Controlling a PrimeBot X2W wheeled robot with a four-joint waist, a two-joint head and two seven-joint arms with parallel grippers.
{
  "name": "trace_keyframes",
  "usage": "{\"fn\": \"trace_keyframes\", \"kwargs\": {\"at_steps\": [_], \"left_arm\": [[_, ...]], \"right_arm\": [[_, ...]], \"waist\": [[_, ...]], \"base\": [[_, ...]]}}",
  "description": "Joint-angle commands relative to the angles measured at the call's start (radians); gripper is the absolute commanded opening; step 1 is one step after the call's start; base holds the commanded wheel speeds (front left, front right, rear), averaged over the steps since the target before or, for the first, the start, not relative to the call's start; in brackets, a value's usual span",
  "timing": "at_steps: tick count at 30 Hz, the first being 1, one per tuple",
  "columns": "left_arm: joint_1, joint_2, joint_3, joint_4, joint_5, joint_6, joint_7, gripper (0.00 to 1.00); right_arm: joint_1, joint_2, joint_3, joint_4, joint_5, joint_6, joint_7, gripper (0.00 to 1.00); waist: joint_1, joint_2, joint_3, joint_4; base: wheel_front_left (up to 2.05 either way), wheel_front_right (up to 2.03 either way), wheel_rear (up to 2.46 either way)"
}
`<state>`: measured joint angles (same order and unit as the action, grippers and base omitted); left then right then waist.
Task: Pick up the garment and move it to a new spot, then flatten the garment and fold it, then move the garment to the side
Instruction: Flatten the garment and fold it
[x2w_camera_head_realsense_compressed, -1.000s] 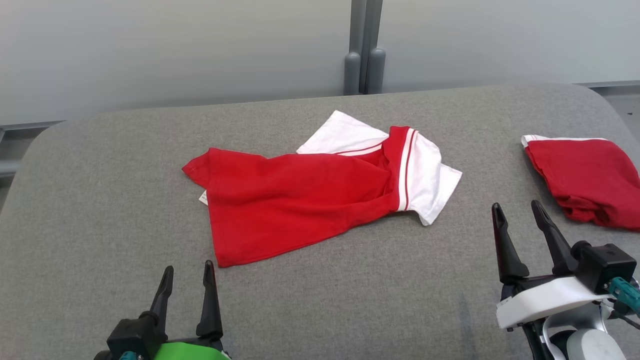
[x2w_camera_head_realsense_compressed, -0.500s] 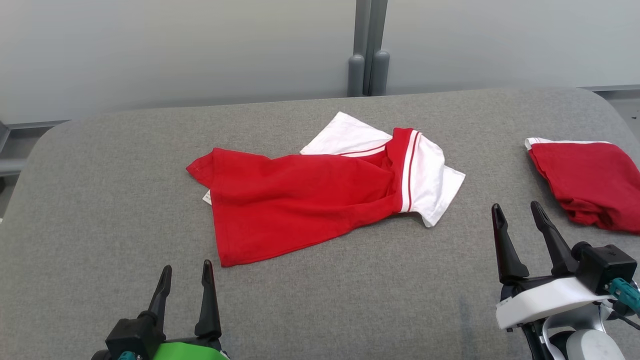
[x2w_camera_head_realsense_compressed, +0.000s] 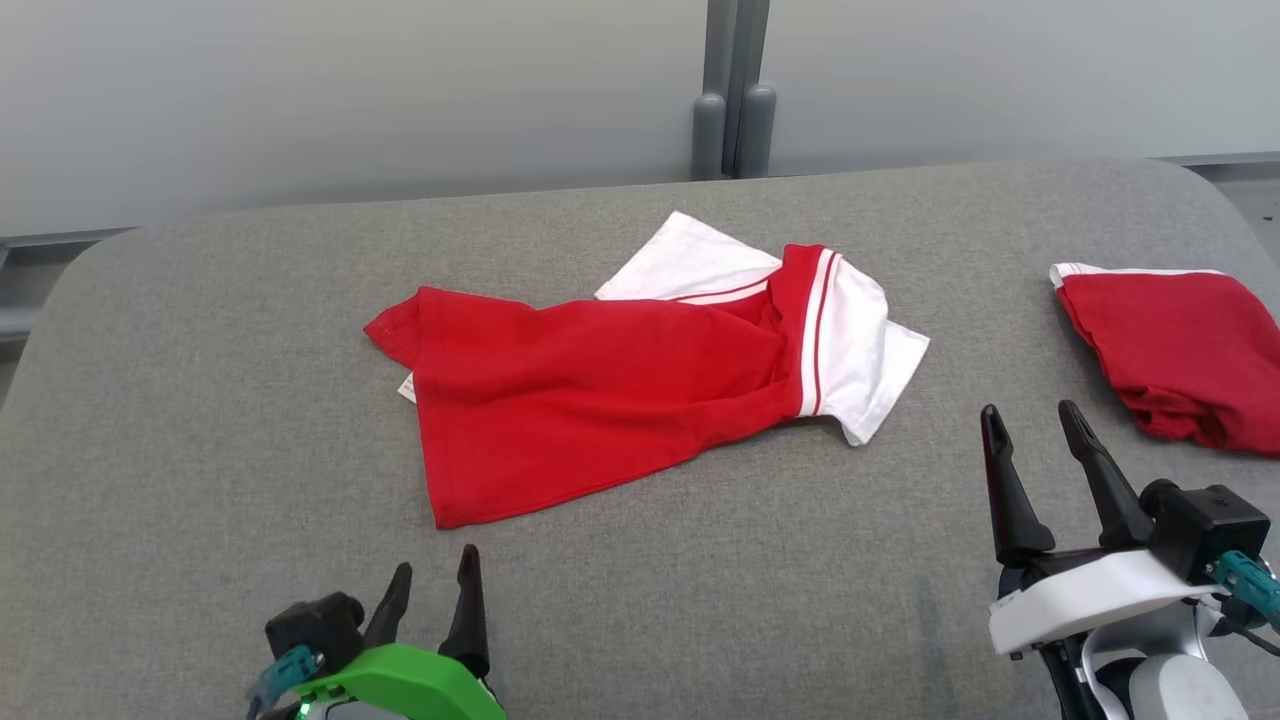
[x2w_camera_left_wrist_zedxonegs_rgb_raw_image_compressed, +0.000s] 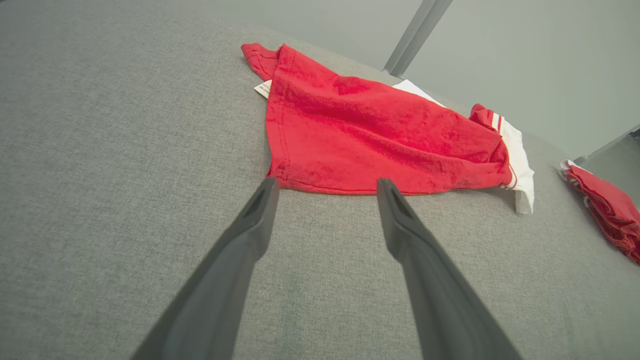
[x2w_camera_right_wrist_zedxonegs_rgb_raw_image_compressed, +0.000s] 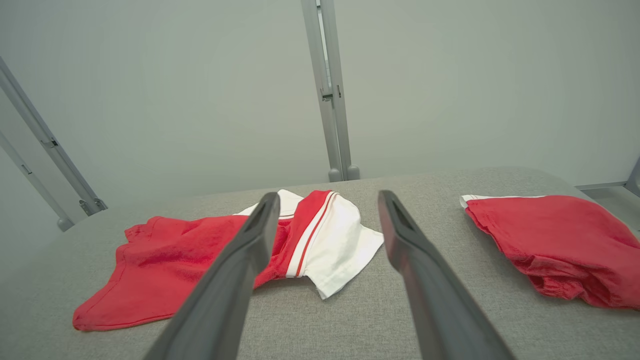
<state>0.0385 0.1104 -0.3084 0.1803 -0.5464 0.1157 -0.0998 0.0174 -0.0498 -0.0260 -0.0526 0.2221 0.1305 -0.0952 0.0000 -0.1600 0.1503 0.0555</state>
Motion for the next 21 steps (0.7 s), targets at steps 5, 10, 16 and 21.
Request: {"fn": "trace_keyframes", "kwargs": {"at_steps": [5, 10, 16, 21], "left_arm": [[-0.086, -0.038, 0.015, 0.102, -0.122, 0.007, 0.098, 1.00], [-0.175, -0.048, 0.017, 0.205, -0.167, 0.031, 0.153, 1.00], [-0.288, -0.045, 0.034, 0.348, -0.162, 0.070, 0.178, 1.00], [-0.352, -0.046, 0.076, 0.443, -0.193, 0.107, 0.175, 1.00]], "right_arm": [[-0.025, -0.002, 0.014, 0.008, 0.005, 0.000, -0.005, 1.00], [-0.047, -0.002, 0.022, 0.007, 0.000, 0.000, -0.005, 1.00], [-0.077, -0.002, 0.033, 0.005, -0.007, 0.000, -0.010, 1.00], [-0.098, -0.002, 0.037, 0.007, -0.008, 0.000, -0.015, 1.00]], "waist": [[0.0000, 0.0000, 0.032, -0.021], [0.0000, 0.0000, 0.071, -0.040], [0.0000, 0.0000, 0.116, -0.066], [0.0000, 0.0000, 0.145, -0.083]], "base": [[0.00, 0.00, 0.00], [0.00, 0.00, 0.00], [0.00, 0.00, 0.00], [0.00, 0.00, 0.00]]}}
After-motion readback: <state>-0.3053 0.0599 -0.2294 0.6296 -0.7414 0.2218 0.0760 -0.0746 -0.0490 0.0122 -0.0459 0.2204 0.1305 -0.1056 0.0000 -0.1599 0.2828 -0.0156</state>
